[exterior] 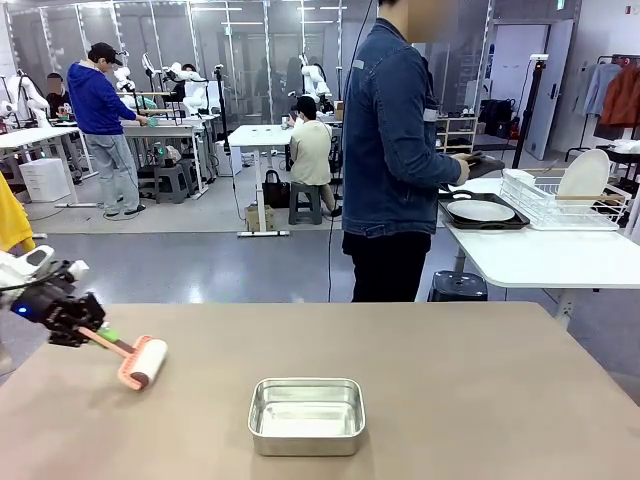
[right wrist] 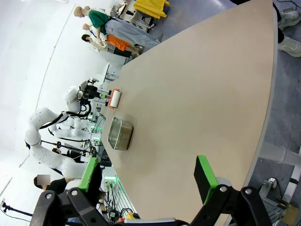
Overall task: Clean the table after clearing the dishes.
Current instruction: When the right (or left) Handle tray is removed, use the right hand (or left hand) to clean the right (or left) side of the table with the Lint Roller, then place the Lint Roller back on top of the Airtight Container.
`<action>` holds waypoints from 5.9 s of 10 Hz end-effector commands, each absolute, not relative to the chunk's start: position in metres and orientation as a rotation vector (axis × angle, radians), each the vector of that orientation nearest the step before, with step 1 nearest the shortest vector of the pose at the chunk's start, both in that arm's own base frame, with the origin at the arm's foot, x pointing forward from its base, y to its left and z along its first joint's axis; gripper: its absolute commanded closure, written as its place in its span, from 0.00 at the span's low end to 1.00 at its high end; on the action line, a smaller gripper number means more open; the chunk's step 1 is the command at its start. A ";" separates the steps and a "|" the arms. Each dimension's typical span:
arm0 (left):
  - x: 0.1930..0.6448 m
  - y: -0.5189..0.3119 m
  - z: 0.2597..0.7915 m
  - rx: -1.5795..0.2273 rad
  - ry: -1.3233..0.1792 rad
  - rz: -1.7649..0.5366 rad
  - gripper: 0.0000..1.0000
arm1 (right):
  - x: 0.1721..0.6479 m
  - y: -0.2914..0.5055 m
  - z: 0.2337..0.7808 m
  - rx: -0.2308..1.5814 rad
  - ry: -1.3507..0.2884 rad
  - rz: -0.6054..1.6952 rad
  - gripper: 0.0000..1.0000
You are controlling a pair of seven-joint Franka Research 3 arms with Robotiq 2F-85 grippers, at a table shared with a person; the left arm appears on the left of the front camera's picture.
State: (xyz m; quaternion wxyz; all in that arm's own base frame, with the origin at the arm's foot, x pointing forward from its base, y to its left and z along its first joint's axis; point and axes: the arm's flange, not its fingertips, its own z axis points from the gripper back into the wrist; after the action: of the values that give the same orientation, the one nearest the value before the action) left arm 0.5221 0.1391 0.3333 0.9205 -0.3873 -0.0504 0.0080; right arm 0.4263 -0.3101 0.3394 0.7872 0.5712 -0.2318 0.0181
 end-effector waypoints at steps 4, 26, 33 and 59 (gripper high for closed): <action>0.503 0.226 0.368 -0.676 -0.123 -0.017 0.80 | 0.424 -0.308 0.342 1.237 -0.505 0.050 0.00; 0.456 0.008 0.559 -0.506 -0.249 -0.886 0.80 | 0.424 -0.308 0.342 1.237 -0.505 0.050 0.00; 0.408 -0.277 0.598 -0.215 -0.206 -1.560 0.80 | 0.424 -0.308 0.342 1.237 -0.505 0.050 0.00; 0.492 -0.401 0.426 -0.149 0.136 -1.579 0.80 | 0.424 -0.308 0.342 1.237 -0.505 0.050 0.00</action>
State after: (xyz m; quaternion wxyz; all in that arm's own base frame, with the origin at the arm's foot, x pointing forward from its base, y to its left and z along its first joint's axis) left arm 0.4870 -0.4012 0.4190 0.7000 -0.0789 0.0530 -0.7078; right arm 0.4267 -0.3095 0.3392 0.7868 0.5719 -0.2313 0.0187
